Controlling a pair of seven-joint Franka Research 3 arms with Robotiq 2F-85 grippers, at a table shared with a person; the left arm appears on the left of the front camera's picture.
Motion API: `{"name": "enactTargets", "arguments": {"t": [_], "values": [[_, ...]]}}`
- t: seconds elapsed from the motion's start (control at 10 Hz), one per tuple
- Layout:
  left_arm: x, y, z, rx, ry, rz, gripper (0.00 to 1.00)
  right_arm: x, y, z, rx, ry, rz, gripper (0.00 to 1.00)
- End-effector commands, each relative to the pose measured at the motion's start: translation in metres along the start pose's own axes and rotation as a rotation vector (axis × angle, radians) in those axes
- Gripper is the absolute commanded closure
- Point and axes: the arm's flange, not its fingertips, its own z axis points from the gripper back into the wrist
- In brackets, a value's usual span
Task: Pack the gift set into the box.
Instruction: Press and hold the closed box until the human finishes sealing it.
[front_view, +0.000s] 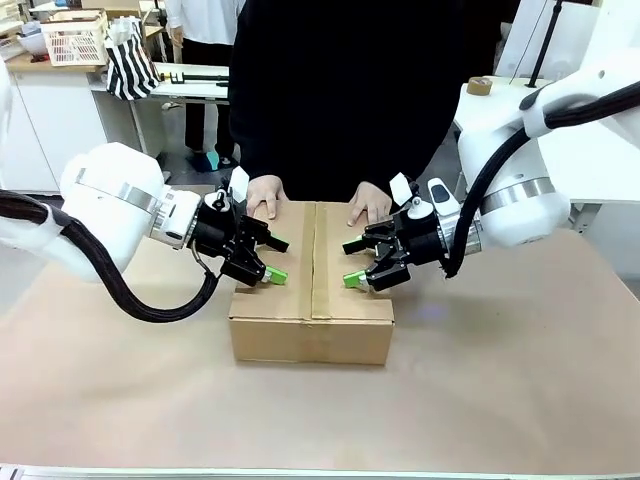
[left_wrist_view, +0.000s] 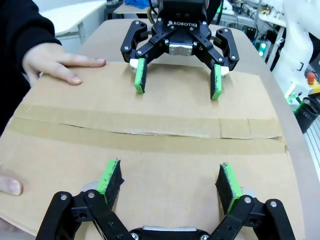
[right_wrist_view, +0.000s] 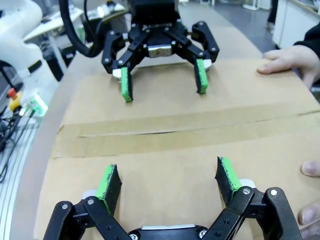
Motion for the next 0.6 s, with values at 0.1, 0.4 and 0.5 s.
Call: {"name": "enactTargets", "arguments": {"t": [0.1,0.4,0.5], "values": [[-0.0008,-0.0009,-0.0030,-0.002,0.006,-0.009,0.00,-0.0010,0.0016,-0.0020,0.003,0.008,0.002,0.00],[-0.0008,-0.0009,-0.0030,-0.002,0.006,-0.009,0.00,-0.0010,0.0016,-0.0020,0.003,0.008,0.002,0.00],[-0.0008,-0.0009,-0.0030,-0.002,0.006,-0.009,0.00,-0.0010,0.0016,-0.0020,0.003,0.008,0.002,0.00]]}}
